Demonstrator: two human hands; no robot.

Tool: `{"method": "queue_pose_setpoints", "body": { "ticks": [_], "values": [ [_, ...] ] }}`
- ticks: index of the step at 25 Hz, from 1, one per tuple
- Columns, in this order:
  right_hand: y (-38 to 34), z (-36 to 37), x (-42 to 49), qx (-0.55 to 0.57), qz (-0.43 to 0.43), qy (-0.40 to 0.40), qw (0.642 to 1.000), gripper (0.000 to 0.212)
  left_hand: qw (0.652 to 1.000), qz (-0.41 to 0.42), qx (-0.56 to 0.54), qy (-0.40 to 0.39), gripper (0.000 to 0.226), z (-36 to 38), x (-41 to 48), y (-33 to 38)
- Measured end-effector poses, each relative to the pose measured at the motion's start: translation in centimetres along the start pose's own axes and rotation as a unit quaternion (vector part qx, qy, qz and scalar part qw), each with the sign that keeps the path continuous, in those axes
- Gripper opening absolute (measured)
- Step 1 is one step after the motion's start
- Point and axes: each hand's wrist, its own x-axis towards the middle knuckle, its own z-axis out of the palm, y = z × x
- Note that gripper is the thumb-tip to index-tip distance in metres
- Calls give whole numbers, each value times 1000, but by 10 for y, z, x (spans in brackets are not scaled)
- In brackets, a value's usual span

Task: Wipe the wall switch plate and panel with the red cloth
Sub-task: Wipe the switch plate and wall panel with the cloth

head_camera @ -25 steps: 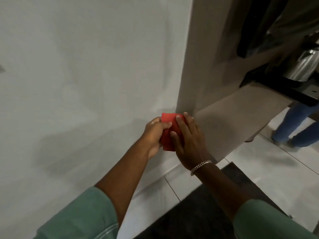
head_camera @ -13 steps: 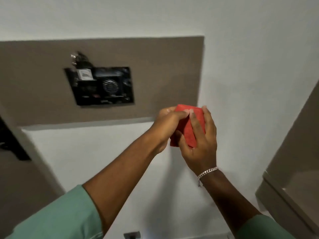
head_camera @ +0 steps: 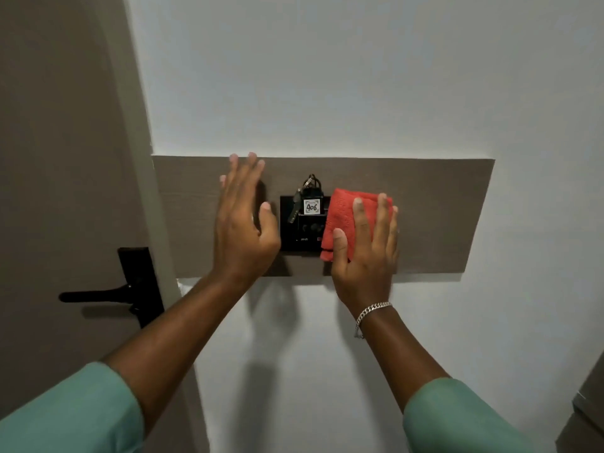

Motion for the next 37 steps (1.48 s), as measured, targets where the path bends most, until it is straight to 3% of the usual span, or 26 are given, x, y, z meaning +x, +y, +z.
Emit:
{"method": "queue_pose_setpoints", "body": {
  "ticks": [3, 6, 8, 12, 16, 20, 25, 29, 33, 37],
  "values": [
    [-7, 11, 7, -42, 10, 18, 999, 62, 960, 119, 231, -101, 68, 6, 4, -55],
    [5, 17, 11, -33, -50, 32, 998, 53, 911, 175, 366, -77, 73, 21, 2, -85],
    [23, 20, 8, -30, -86, 51, 995, 51, 902, 194, 383, -42, 75, 29, 2, -95],
    [16, 33, 25, 2, -53, 115, 992, 45, 900, 202, 385, -30, 76, 31, 1, -99],
    [39, 29, 12, -11, -133, 98, 986, 45, 894, 212, 393, -28, 77, 30, 4, -100],
    [31, 34, 15, 25, -54, 121, 991, 44, 893, 223, 390, -15, 76, 32, 2, -100],
    [47, 26, 6, 3, -138, 84, 987, 43, 883, 242, 402, -24, 77, 31, 3, -100],
    [28, 31, 15, 43, -60, 109, 991, 40, 880, 243, 408, -15, 77, 32, 2, -99],
    [29, 25, 22, 46, -118, 96, 987, 36, 885, 235, 402, -24, 77, 31, 2, -98],
    [18, 25, 22, 66, -53, 103, 991, 33, 884, 234, 404, -26, 77, 31, 1, -99]
  ]
}}
